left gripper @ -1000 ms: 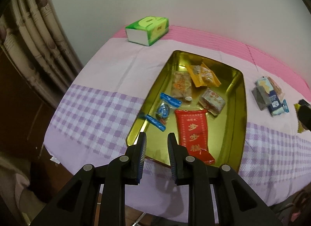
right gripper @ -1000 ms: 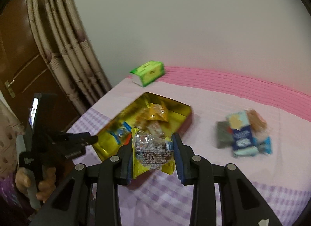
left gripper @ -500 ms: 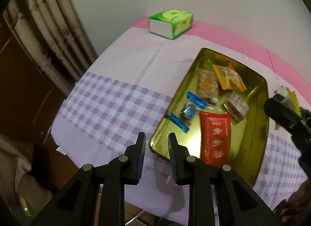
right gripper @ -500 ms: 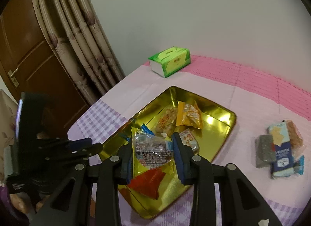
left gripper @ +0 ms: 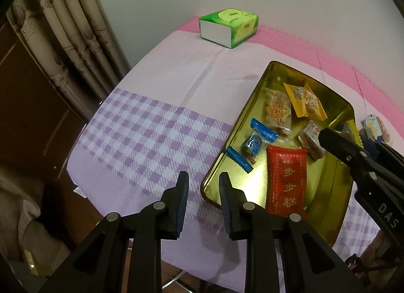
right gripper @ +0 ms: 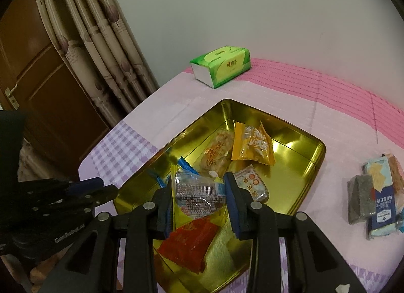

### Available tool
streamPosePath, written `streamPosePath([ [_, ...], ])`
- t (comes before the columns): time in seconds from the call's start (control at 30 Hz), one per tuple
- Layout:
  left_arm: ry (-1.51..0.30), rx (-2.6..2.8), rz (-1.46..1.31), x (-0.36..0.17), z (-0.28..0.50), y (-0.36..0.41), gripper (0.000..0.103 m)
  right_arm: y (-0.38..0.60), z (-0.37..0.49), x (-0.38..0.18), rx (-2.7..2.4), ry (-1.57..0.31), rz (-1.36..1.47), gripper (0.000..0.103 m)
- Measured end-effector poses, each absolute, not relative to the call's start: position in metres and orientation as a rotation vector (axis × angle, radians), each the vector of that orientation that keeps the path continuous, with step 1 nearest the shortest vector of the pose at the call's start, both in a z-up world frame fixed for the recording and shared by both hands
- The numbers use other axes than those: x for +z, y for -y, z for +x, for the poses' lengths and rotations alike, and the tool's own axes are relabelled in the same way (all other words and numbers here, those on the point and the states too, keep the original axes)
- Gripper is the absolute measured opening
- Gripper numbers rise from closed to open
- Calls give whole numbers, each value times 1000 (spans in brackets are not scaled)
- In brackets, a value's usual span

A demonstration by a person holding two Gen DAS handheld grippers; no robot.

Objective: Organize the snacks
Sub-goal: 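Carry the yellow-ended candy into the gold tin and open the right tool, then move the open right tool back toward the snack pile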

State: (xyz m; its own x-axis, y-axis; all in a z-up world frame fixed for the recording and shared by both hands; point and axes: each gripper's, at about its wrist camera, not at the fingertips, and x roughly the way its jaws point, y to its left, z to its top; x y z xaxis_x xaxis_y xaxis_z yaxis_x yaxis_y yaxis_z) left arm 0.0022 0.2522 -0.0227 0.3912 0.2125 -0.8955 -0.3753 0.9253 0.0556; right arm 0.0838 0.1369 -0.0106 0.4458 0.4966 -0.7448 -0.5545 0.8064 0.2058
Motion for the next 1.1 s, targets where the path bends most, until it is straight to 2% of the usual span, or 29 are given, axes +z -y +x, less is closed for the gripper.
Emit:
streamPosePath([
  [0.2, -1119, 380, -157, -24, 4, -251, 27, -142, 92, -9, 646, -891, -77, 34],
  [0.37, -1113, 391, -151, -24, 4, -251, 34, -145, 93, 0, 656, -867, -56, 50],
  [0.57, -1112, 390, -150, -24, 3, -252, 36, -143, 85, 6, 667, -848, -42, 58],
  [1.1, -1096, 404, -102, -23, 1, -245, 38, -105, 54, 13, 649, -806, 22, 63],
])
